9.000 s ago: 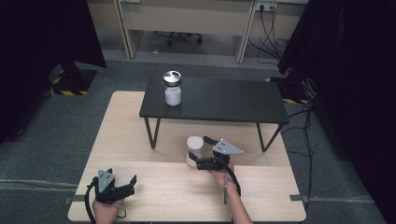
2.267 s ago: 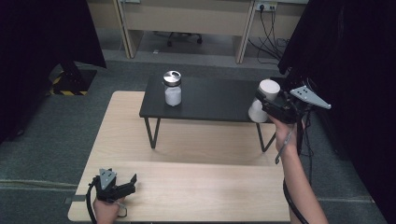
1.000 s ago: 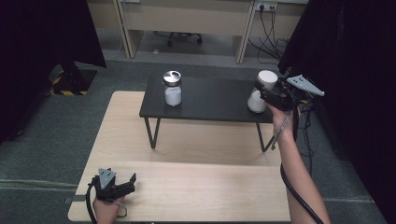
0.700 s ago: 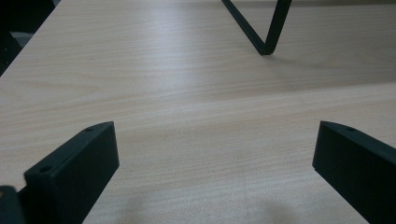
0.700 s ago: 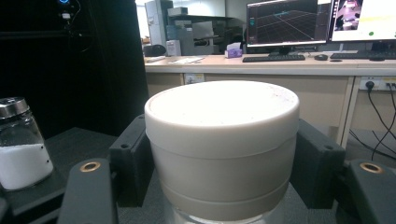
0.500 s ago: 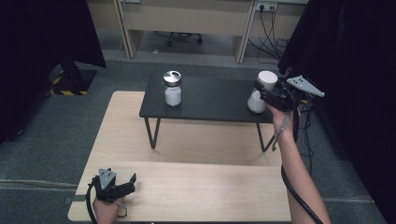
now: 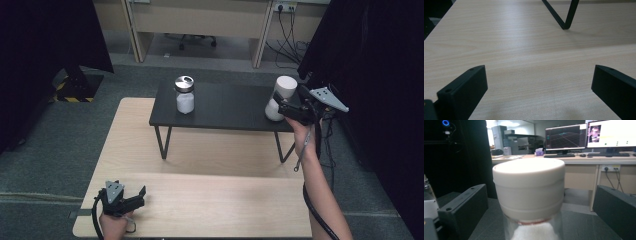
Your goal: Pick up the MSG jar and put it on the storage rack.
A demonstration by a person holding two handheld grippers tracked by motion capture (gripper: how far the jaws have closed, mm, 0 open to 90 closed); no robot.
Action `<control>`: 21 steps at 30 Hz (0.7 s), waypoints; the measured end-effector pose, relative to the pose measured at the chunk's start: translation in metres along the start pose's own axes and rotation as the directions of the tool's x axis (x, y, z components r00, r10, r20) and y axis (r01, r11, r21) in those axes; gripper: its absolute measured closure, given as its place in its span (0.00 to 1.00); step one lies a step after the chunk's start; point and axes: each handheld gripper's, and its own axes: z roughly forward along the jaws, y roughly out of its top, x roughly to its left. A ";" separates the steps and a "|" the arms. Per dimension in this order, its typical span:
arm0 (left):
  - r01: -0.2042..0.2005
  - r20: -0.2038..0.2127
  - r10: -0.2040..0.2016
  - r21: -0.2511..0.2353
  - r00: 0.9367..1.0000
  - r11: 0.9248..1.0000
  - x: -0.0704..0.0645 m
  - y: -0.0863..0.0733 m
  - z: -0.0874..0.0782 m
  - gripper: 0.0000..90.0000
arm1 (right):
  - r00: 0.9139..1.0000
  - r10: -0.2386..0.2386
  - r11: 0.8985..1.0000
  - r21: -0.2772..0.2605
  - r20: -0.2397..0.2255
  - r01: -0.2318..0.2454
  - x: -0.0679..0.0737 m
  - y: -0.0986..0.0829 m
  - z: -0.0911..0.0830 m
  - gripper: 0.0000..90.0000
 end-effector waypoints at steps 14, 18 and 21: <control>0.011 -0.001 -0.011 -0.008 1.000 1.000 0.000 -0.001 -0.001 0.00 | 0.998 -0.008 1.000 -0.009 0.066 0.008 0.014 -0.021 -0.027 0.00; 0.010 0.000 -0.010 -0.005 1.000 1.000 0.000 -0.001 -0.001 0.00 | 0.995 -0.023 1.000 -0.002 0.096 0.024 0.020 -0.033 -0.037 0.00; 0.010 0.001 -0.010 -0.006 1.000 1.000 0.000 -0.001 -0.001 0.00 | 0.992 -0.037 0.999 -0.003 0.117 0.038 0.024 -0.043 -0.046 0.00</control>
